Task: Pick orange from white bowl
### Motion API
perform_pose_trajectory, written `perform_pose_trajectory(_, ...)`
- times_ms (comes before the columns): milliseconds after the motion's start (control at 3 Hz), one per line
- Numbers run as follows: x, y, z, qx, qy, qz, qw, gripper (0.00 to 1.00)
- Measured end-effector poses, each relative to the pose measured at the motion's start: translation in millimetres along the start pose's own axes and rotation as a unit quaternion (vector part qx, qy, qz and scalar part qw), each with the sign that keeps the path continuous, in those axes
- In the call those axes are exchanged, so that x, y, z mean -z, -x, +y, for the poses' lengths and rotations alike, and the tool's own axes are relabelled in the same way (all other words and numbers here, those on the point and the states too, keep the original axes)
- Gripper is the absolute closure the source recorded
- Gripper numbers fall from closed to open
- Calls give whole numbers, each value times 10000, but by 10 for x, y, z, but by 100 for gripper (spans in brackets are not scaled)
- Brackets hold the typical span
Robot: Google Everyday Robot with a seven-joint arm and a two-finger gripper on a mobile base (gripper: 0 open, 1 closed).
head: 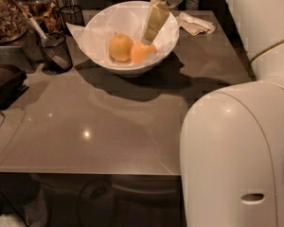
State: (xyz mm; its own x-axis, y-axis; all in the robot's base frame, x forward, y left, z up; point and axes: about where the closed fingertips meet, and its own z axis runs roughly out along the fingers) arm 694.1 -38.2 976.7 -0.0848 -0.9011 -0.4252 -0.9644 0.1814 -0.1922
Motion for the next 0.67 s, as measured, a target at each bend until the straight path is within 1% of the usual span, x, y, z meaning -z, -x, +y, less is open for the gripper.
perform_pose_trajectory(667,-266,-10,-71,-104,199,55,9997,23)
